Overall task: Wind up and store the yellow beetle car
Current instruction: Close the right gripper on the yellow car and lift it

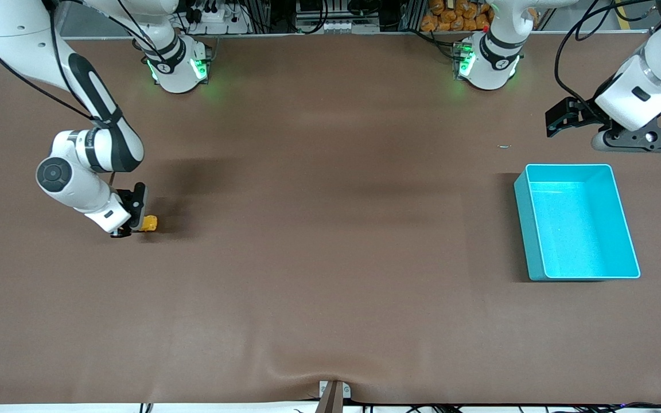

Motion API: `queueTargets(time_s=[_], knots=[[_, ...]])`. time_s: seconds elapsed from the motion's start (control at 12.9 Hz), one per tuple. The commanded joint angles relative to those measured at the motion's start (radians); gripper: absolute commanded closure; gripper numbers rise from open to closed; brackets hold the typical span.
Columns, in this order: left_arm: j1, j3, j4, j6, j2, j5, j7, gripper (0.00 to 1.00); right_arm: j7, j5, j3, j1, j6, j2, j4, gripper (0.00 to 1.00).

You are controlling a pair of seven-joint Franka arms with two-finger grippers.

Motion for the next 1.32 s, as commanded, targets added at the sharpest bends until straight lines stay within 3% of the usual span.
queueTargets(time_s=[0.0,0.7,0.93,1.24], knots=[[0.004,-0.003,-0.003,-0.009,-0.005,-0.019,-0.015,0.0,-0.046,-0.027,0.009,-0.067,0.045,0.098,0.016,0.65],[0.003,-0.006,-0.003,-0.01,-0.005,-0.019,-0.017,0.0,-0.103,-0.025,0.009,-0.173,0.041,0.118,0.026,0.63],[0.003,-0.006,-0.006,-0.01,-0.007,-0.019,-0.017,0.0,-0.102,-0.024,0.011,-0.19,0.025,0.12,0.043,0.55],[0.004,-0.006,-0.011,-0.01,-0.007,-0.019,-0.017,0.0,-0.108,-0.019,0.012,-0.208,-0.036,0.121,0.073,0.55]])
